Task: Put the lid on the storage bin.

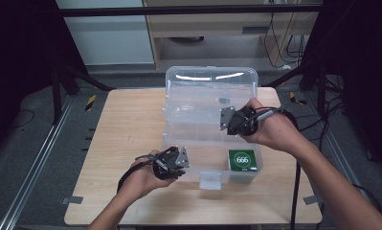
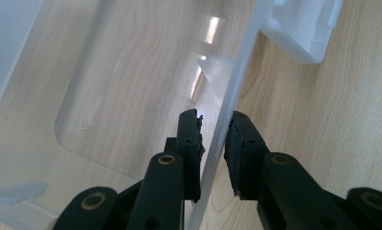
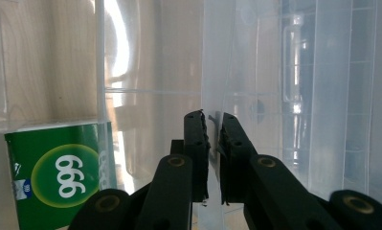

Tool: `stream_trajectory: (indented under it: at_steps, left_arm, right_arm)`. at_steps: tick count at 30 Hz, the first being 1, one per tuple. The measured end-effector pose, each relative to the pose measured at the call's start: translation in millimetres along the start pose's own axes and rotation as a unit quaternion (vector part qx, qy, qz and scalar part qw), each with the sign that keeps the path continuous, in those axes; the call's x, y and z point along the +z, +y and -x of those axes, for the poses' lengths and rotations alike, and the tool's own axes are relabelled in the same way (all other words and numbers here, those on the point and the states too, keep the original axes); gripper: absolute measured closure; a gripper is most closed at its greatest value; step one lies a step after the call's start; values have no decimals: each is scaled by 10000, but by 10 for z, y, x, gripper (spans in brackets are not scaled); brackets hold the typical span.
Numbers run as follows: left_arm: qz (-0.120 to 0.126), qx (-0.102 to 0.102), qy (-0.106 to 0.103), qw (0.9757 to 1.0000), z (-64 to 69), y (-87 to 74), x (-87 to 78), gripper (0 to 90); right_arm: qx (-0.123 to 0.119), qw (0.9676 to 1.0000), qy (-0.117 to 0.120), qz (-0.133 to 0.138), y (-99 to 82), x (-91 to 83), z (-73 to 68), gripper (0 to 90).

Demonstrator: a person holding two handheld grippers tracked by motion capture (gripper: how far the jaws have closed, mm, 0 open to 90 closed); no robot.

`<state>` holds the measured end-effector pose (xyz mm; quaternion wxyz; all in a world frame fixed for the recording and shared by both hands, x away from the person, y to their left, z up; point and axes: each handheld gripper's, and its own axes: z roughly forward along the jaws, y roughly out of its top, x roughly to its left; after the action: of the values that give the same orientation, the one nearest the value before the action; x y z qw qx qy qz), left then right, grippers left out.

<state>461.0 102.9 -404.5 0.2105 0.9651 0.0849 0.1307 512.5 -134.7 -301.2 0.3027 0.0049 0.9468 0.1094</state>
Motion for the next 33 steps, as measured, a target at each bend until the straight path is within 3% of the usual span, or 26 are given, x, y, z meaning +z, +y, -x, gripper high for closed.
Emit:
stream_trajectory:
  at_steps: [11,12,13,15,20,27,31,32,33]
  left_arm:
    - [38,-30,6,10000,6,-6,1,759]
    - [56,-345,-16,9994,49,-19,3,758]
    - [62,-49,17,10000,9,-11,0,757]
    - [82,-74,48,9999,21,-15,0,754]
    - [169,-148,107,9997,30,-16,6,749]
    - [208,-191,230,9993,34,56,51,757]
    - [182,-206,209,9994,21,62,54,758]
    - [189,-357,183,9990,47,56,58,757]
    - [190,-383,188,9989,51,56,59,757]
  right_arm:
    - [-46,10000,-24,79,-37,-81,-170,834]
    - [-69,9999,-28,76,-38,-89,-185,833]
    - [-116,9998,-41,130,-40,-88,-197,832]
    - [-118,9998,-62,161,-54,-94,-224,829]
    - [18,9998,31,212,-95,-64,-151,823]
    - [-63,10000,35,-6,-72,7,-27,819]
    - [-63,10000,58,0,-76,23,-4,821]
    - [-63,10000,53,22,-79,18,-18,823]
    - [-75,9999,53,52,-85,8,-33,825]
